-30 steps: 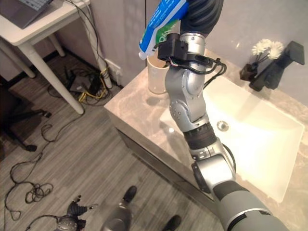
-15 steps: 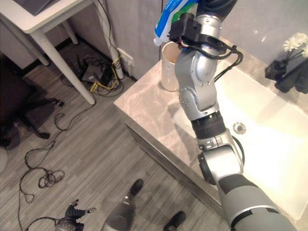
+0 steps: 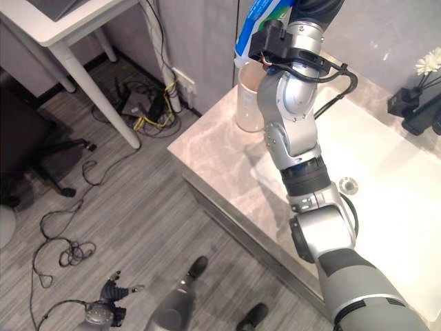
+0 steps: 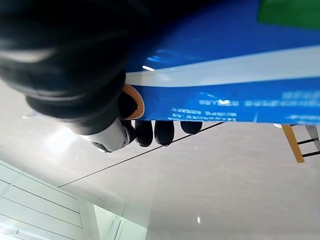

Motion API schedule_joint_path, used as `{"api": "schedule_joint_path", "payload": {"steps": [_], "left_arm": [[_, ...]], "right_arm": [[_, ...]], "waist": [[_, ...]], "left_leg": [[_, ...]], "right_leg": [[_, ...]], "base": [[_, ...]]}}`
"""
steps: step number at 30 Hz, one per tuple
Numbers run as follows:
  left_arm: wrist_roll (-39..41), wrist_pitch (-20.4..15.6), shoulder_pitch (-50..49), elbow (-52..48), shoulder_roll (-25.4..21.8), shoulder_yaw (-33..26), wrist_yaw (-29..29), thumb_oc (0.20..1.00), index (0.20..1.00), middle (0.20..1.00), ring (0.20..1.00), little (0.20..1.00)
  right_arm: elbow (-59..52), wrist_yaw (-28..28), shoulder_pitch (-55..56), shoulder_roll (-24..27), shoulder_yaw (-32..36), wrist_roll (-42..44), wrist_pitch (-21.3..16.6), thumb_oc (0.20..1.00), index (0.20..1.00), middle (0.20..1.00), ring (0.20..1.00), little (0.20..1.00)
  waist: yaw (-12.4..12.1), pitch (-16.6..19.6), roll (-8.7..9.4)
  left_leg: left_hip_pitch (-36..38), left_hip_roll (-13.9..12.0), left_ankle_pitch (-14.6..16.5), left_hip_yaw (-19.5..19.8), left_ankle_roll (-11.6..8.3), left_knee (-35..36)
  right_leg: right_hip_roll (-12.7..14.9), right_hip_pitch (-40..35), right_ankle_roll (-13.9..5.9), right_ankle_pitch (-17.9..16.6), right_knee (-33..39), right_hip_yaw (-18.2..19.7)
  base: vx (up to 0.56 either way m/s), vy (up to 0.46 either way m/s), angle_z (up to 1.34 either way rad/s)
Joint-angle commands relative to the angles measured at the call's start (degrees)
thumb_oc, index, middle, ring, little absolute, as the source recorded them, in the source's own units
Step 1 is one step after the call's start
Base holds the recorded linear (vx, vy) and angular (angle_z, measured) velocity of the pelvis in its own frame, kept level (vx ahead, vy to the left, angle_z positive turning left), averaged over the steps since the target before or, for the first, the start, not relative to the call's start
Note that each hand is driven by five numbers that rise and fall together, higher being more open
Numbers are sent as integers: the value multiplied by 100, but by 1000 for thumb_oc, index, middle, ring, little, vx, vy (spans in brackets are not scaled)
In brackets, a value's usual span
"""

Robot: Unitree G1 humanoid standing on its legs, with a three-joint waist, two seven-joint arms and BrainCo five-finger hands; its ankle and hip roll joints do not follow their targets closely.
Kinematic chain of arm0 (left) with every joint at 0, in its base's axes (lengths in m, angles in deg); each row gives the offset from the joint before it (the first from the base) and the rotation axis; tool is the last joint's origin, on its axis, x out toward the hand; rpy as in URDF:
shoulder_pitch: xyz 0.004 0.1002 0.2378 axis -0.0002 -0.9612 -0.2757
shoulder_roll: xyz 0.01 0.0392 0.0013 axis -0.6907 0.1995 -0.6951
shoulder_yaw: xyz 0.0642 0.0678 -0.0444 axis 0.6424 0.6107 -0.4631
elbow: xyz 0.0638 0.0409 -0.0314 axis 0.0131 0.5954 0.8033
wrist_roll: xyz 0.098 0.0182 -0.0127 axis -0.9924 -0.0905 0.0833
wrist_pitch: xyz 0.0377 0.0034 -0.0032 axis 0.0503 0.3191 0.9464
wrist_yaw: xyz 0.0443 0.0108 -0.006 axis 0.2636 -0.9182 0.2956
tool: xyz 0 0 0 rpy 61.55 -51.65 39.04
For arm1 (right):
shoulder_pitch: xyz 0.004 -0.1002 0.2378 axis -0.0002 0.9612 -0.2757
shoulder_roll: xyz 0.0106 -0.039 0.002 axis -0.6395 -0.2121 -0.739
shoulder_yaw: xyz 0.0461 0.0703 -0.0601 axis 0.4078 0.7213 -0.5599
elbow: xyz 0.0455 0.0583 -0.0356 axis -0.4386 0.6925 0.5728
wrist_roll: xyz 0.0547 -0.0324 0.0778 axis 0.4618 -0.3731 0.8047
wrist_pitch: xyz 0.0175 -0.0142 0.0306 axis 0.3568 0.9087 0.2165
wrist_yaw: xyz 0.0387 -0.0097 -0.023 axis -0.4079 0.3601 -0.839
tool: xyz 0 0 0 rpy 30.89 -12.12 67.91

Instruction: Put brush and paste in cup on sink, flatten towel.

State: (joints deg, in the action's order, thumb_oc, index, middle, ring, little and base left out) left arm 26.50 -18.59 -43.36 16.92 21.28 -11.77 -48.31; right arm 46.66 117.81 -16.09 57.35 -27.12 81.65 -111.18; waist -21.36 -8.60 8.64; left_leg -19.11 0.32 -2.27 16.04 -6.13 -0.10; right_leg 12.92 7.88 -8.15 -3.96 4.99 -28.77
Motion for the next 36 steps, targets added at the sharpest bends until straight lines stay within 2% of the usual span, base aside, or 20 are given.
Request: {"api": "schedule_joint_path", "payload": {"steps": [1, 12, 20, 36], "left_arm": [[-48, -24, 90, 347, -53, 95, 8, 1000, 1000, 1000, 1000, 1000], [-32, -8, -37, 284, -1, 86, -22, 1000, 1000, 1000, 1000, 1000], [-38, -2, 2, 387, 29, 23, -1, 1000, 1000, 1000, 1000, 1000], [-100, 46, 32, 650, 24, -67, 8, 1000, 1000, 1000, 1000, 1000]], "right_arm": [[-89, -186, -319, 368, -143, -237, -209, 200, 200, 200, 200, 200], [-125, -358, -79, 273, -263, -186, -169, 200, 200, 200, 200, 200], [-196, -477, 113, 173, -424, -221, -118, 200, 200, 200, 200, 200], [-221, -341, -3, 234, -417, -419, -101, 200, 200, 200, 200, 200]], "waist": [[-73, 89, 104], [-57, 75, 67], [-16, 55, 105], [44, 119, 182]], "left_leg": [[115, 557, -334, -49, 458, 510], [100, 555, -341, -71, 467, 510], [108, 538, -333, -116, 469, 510], [113, 545, -309, -166, 472, 510]], "right_leg": [[164, -891, -329, -282, 1, 286], [163, -879, -330, -285, 1, 283], [154, -853, -328, -304, 1, 358], [149, -835, -339, -333, 1, 411]], "base": [[0, 0, 0], [0, 0, 0], [-1, -1, -1], [0, 0, -1]]}}
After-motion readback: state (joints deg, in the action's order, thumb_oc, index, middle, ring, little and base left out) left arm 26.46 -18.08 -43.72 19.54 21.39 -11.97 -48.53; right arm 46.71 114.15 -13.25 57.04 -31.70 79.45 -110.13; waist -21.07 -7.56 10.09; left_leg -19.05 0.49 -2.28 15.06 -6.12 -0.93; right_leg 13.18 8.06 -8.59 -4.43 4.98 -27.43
